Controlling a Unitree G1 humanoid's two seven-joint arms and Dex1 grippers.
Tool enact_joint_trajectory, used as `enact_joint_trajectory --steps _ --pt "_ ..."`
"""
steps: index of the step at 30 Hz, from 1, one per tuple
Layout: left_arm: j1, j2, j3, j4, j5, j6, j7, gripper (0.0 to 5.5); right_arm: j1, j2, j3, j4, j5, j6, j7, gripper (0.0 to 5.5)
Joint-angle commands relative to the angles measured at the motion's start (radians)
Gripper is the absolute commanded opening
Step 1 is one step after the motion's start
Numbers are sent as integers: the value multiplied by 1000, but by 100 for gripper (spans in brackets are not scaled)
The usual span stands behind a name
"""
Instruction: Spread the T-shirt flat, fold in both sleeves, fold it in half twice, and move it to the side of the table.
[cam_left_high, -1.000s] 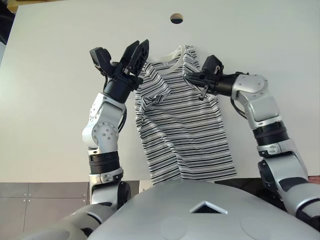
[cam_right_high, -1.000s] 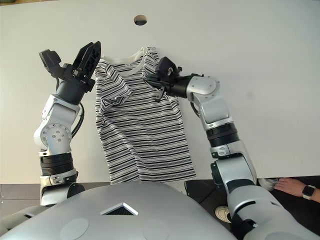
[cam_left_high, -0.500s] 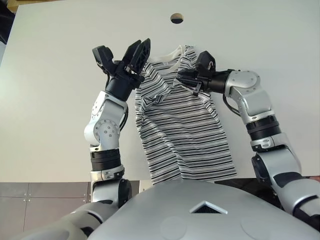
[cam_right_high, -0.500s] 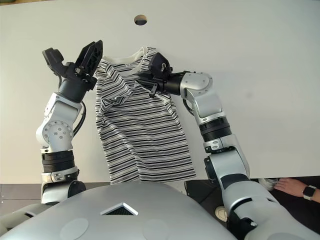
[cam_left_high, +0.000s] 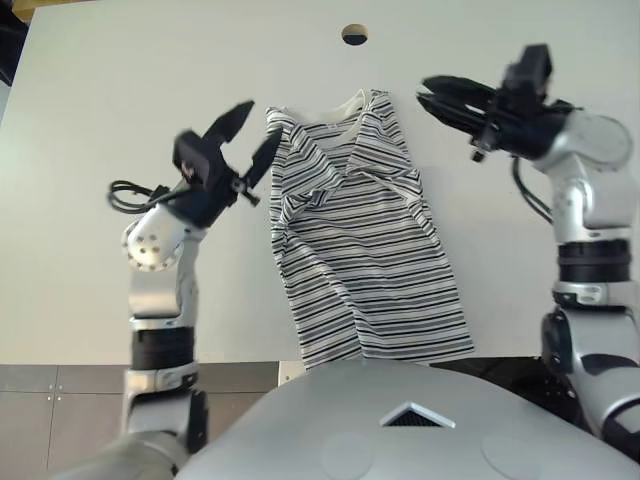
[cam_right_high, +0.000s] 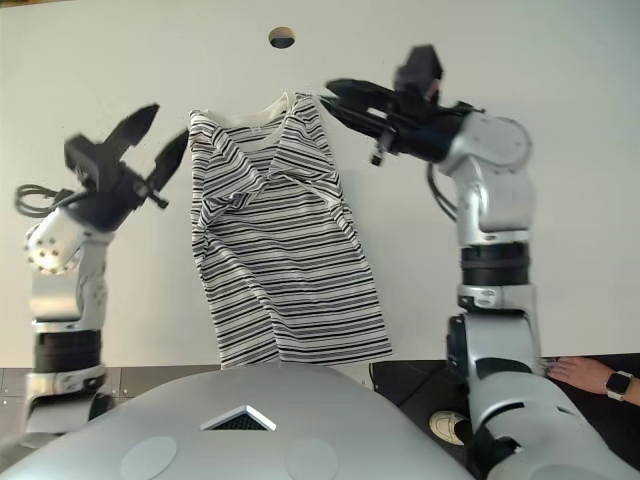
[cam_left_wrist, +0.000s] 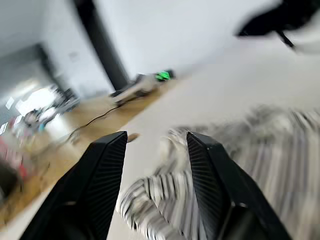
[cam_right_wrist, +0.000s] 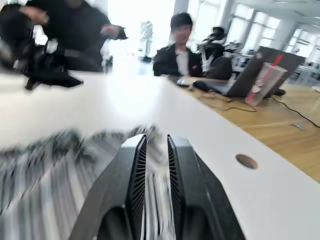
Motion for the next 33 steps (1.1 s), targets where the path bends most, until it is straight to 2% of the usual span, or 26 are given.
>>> enact_joint_trajectory --steps 1,4,8,10,13,17,23,27,33 --pt "30 89 -32 16 85 -152 -53 221 38 23 99 -24 -107 -220 6 78" --pt "0 108 -68 113 231 -268 -5 221 13 88 163 36 -175 -334 -54 78" --pt "-5 104 -103 155 264 -311 35 221 -130 206 282 369 -398 -480 -226 78" --pt "-7 103 -121 161 261 -319 43 221 -214 246 329 579 -515 -516 -352 78" --pt "-24 88 -145 177 255 -324 68 221 -345 265 452 870 -773 -511 -682 78" --pt "-28 75 -183 177 257 -324 85 221 -414 293 510 1089 -860 -478 -833 78" --pt "-30 73 -202 185 254 -328 118 221 -455 288 480 1211 -836 -404 -872 78" --pt "-37 70 -221 194 258 -333 134 221 -458 286 448 1200 -795 -483 -839 78" --pt "-33 109 -194 177 254 -341 148 221 -460 287 157 988 -345 -829 -575 78"
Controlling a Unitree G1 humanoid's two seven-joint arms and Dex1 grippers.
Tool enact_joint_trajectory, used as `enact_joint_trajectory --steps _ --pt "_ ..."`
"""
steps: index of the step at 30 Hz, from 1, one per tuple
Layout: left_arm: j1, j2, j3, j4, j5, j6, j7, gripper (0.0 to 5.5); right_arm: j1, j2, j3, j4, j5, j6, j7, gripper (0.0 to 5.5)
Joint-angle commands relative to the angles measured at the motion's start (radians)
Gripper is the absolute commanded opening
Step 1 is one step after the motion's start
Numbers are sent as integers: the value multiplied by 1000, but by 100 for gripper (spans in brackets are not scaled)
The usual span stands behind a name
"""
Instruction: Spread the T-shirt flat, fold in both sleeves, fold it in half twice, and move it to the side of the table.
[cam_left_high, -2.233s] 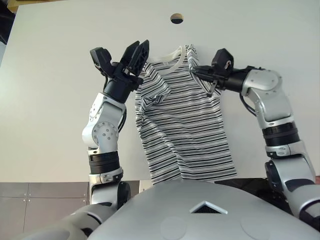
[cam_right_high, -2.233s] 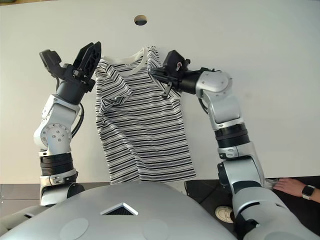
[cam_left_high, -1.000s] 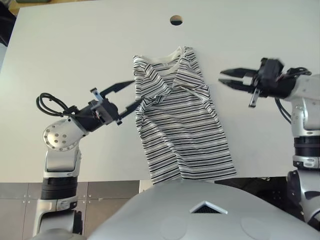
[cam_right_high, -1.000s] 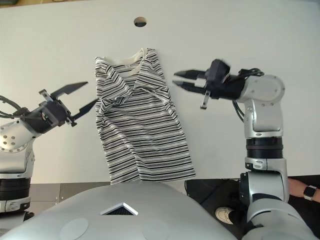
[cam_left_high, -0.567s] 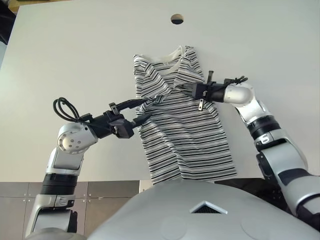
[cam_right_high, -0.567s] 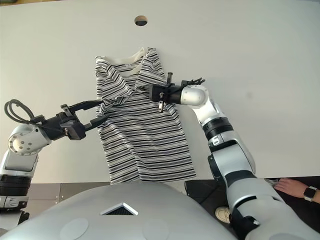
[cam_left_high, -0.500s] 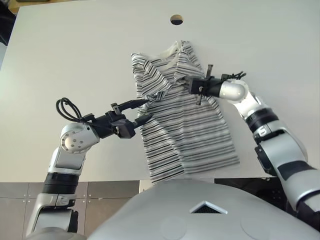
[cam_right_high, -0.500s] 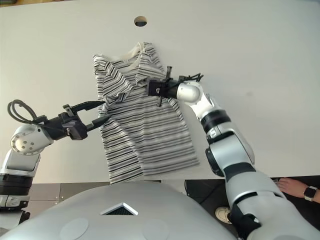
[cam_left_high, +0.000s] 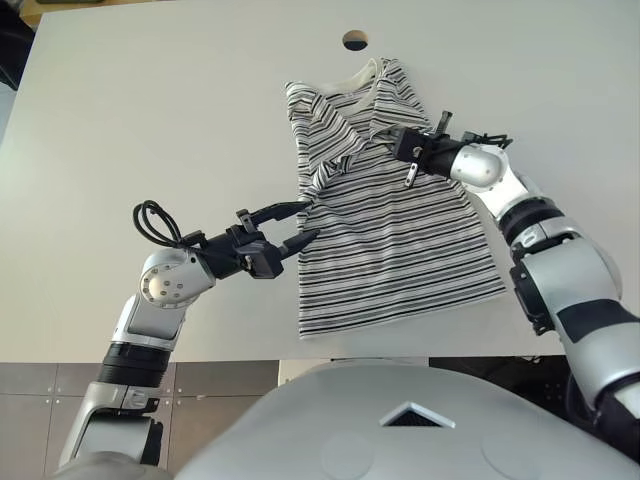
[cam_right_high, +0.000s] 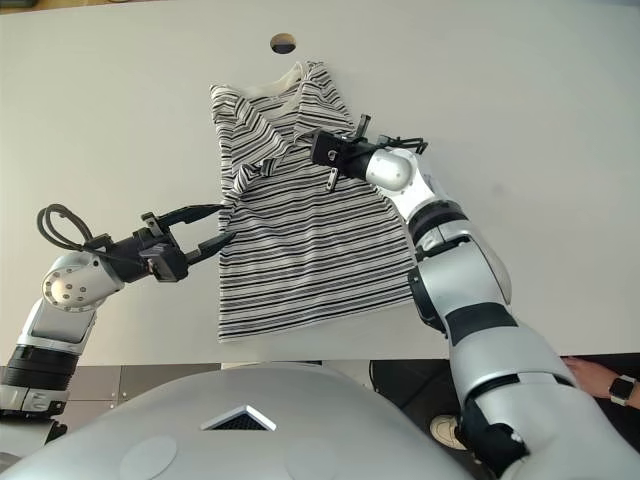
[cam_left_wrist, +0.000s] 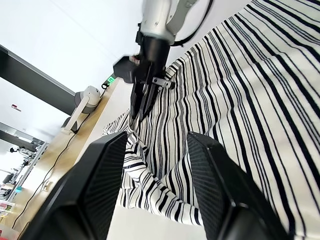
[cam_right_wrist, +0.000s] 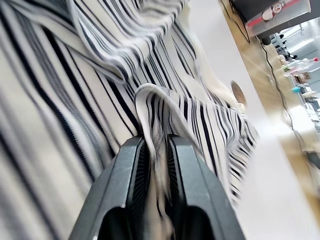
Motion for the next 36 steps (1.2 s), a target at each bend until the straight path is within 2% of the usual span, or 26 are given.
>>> enact_joint_trajectory --steps 1,3,6,8,14,15,17,19,24,31,36 --pt "-4 47 31 -13 17 -10 15 221 -27 -20 -187 -177 317 -126 203 78" --pt "24 79 35 -44 0 14 -7 221 -18 -72 -268 -305 492 -56 346 78" --pt "73 141 58 -90 54 -14 -11 221 31 -201 -303 -411 563 19 505 78" --pt "111 196 61 -121 61 -33 -36 221 79 -295 -308 -455 574 67 604 78" --pt "290 374 94 -236 118 -19 -127 313 352 -576 -225 -722 420 14 780 181" --pt "318 394 102 -259 133 -21 -134 330 395 -614 -221 -780 435 39 813 186" --pt "357 422 108 -290 151 -21 -146 330 460 -677 -218 -865 458 74 862 186" --pt "368 423 104 -284 193 -25 -136 330 504 -717 -217 -905 430 61 867 186" --pt "321 391 27 -193 336 -86 -89 330 548 -747 -124 -864 159 -130 800 186" --pt "267 374 -36 -227 337 -66 -76 330 605 -800 -30 -857 -48 -292 697 186" --pt "216 373 -69 -294 284 -22 -98 330 630 -821 24 -910 -71 -314 643 186"
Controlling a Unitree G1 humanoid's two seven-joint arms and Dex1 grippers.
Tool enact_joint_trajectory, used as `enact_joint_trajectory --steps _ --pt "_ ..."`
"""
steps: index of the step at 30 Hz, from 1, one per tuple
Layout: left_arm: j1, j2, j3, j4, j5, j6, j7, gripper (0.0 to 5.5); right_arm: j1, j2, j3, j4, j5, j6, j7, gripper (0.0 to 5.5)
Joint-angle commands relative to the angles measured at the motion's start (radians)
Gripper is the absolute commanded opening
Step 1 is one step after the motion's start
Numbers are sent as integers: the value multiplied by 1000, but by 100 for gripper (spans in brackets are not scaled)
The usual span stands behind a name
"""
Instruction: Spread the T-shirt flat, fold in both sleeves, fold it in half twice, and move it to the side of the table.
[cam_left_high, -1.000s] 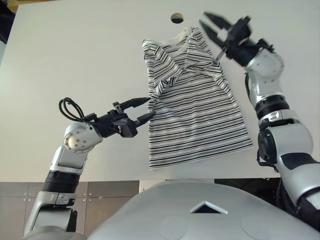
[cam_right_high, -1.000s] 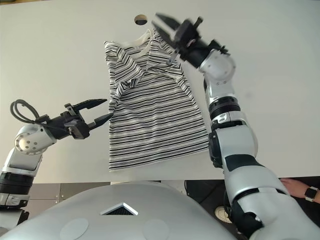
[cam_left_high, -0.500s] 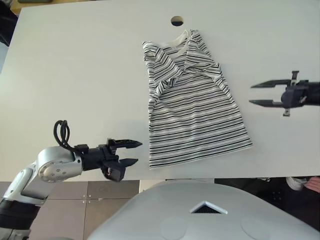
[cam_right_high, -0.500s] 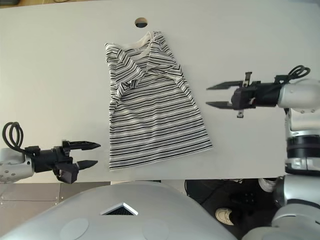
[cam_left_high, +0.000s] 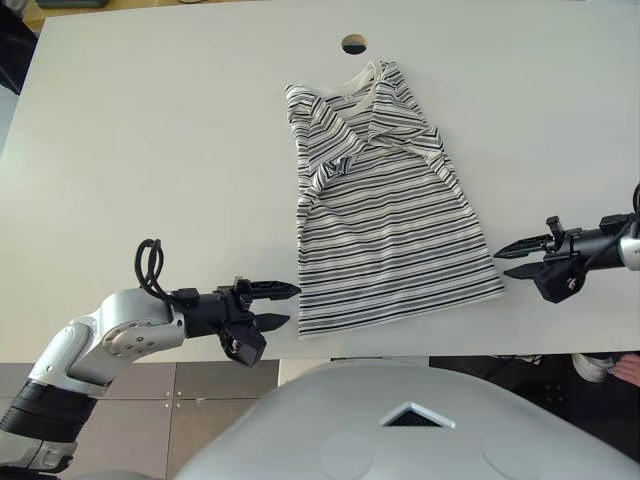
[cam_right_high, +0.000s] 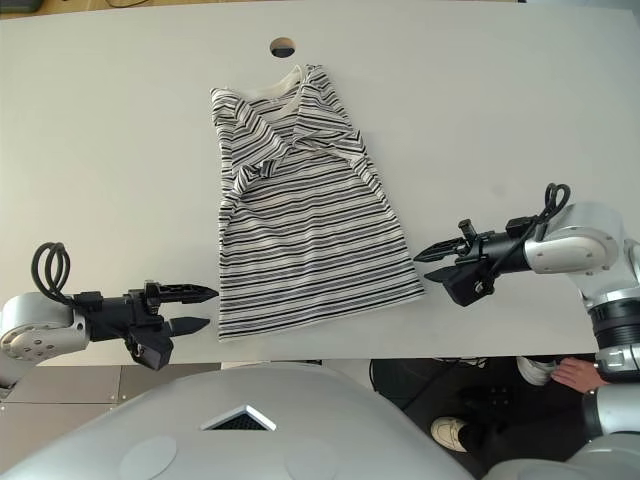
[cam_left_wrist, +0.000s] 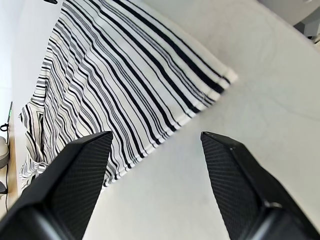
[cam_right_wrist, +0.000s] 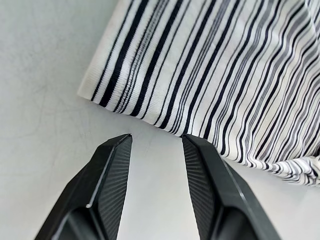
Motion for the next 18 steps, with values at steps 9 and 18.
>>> enact_joint_trajectory --steps 9,18 --pt "-53 -38 -76 -52 -7 44 -14 330 55 -27 154 -154 37 66 -8 186" --pt "-37 -70 -107 74 97 -43 90 252 48 -28 185 -180 33 106 -29 116"
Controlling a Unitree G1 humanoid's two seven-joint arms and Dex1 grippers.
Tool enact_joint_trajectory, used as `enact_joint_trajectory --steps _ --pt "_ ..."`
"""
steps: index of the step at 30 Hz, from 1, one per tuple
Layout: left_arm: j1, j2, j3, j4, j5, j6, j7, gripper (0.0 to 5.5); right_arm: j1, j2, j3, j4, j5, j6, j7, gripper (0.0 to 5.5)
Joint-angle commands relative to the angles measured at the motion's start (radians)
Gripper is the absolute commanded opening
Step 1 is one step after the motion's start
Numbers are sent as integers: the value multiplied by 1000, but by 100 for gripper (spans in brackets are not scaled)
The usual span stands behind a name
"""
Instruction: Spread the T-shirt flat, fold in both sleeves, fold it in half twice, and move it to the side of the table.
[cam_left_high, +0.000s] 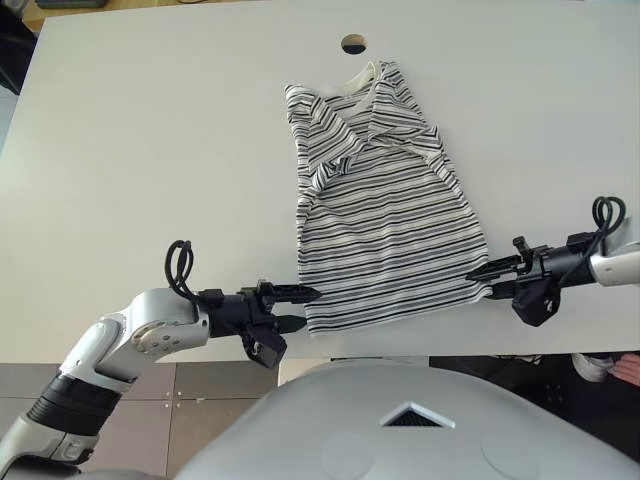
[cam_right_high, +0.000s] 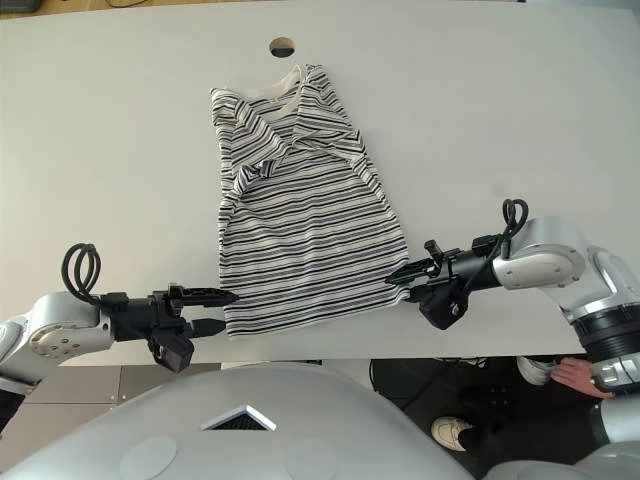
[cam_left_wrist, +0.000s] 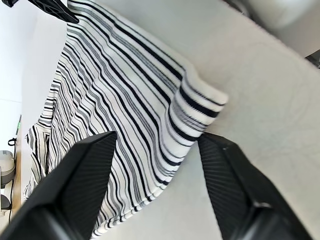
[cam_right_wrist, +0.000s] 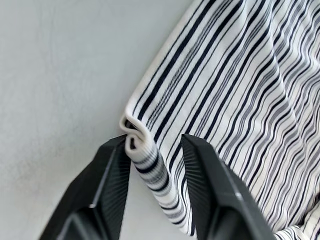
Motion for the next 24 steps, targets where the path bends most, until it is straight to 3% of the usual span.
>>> enact_joint_trajectory --steps 1,6,14,22,24 --pt "1 -14 -14 75 66 -34 46 238 19 -2 35 11 -50 30 4 101" --pt "-6 -24 -35 144 103 -74 95 156 22 -8 37 9 -64 42 -11 12" --pt "0 -8 -83 191 136 -145 126 20 37 3 53 19 -77 38 -36 10" --pt "-2 -13 -96 211 107 -151 123 13 50 1 68 42 -58 33 -61 10" --pt "32 3 -113 150 -111 -5 46 13 96 -28 70 -39 136 175 -8 10"
